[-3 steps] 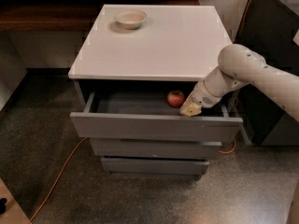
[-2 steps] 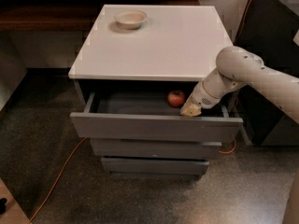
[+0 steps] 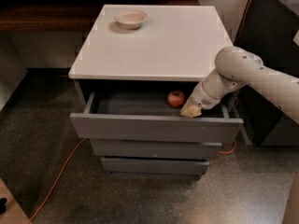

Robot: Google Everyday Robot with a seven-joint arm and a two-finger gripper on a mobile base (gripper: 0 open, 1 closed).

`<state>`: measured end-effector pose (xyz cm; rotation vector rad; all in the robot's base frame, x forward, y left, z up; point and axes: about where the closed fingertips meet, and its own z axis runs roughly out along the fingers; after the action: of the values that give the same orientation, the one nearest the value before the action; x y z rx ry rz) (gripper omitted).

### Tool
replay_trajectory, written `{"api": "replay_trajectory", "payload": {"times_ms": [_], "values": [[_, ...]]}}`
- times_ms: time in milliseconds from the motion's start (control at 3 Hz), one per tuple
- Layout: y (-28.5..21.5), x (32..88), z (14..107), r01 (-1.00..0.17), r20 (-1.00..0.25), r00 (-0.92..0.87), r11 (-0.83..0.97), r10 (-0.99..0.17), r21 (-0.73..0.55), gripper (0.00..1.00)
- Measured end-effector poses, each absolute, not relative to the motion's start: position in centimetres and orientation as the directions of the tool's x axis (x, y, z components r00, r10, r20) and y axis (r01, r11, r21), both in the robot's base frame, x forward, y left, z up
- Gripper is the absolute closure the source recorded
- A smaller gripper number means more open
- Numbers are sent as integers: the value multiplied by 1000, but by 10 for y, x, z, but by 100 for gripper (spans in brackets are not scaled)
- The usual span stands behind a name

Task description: Pick apple from top drawer and place on counter

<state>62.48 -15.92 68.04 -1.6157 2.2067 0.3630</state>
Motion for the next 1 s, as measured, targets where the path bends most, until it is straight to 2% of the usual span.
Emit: {"api": "replay_trajectory", "payload": {"times_ms": [1000], "values": [[-154,605,680,-956,-449,-266,295,-853,7,100]]}}
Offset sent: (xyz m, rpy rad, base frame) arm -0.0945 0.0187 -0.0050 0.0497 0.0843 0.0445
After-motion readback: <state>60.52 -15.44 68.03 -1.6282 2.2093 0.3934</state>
